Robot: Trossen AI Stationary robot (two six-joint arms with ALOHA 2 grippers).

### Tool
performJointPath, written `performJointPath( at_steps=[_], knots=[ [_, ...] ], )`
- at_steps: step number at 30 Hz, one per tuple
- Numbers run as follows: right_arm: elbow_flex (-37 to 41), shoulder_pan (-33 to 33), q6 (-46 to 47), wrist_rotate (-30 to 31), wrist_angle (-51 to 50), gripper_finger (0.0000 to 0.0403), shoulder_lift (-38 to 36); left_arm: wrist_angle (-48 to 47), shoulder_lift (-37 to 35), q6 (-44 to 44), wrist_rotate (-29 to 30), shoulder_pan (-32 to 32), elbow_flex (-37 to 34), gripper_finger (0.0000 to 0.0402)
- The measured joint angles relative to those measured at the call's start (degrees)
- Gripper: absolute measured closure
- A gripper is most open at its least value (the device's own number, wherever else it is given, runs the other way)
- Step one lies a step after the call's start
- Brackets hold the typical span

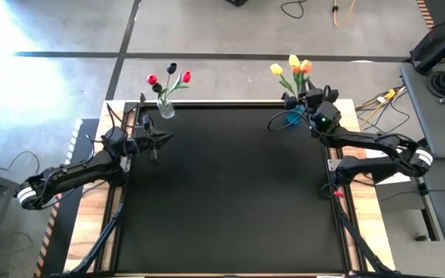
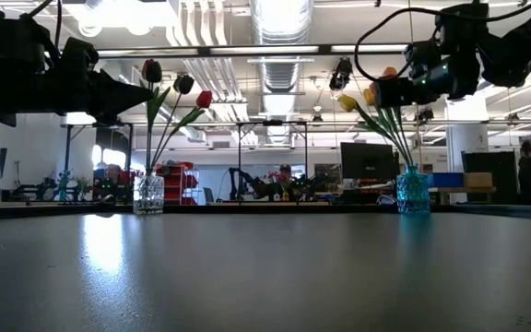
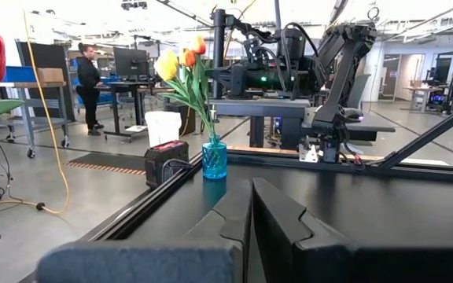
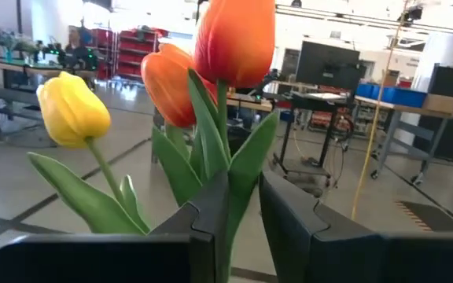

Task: Sort flowers into vase by color
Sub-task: Put the orange tulip into the blue flower vase, then return to Home Position

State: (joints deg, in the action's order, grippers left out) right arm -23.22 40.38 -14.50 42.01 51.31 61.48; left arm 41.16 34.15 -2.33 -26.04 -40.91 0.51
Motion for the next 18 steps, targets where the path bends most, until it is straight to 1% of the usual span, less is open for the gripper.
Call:
performJointPath(
  at_steps=[2, 5, 9, 11, 15, 18],
  knots=[
    [0.00, -0.26, 0.58, 0.00, -1.06, 0.0325, -0.24, -0.02, 0.00, -0.20, -0.02, 0.01, 0.00, 0.0402],
    [0.00, -1.60, 1.95, 0.00, -4.62, 0.0293, -1.64, -0.02, 0.07, -0.22, -0.04, 0.00, 0.00, 0.0402],
    [0.00, -4.53, 2.67, 0.01, -12.05, 0.0251, -6.29, -0.03, 0.07, 0.21, -0.04, 0.00, 0.00, 0.0402],
    [0.00, -5.92, 2.71, 0.01, -15.32, 0.0237, -9.29, -0.03, 0.17, 0.99, -0.02, 0.01, 0.00, 0.0402],
    [0.00, -8.18, 2.71, 0.01, -22.82, 0.0226, -14.97, -0.05, 0.26, 0.59, -0.01, 0.00, 0.00, 0.0402],
    [0.00, -9.76, 4.40, -0.09, -28.90, 0.0233, -18.65, -0.28, 0.54, 0.45, 0.02, 0.07, 0.00, 0.0402]
  ],
)
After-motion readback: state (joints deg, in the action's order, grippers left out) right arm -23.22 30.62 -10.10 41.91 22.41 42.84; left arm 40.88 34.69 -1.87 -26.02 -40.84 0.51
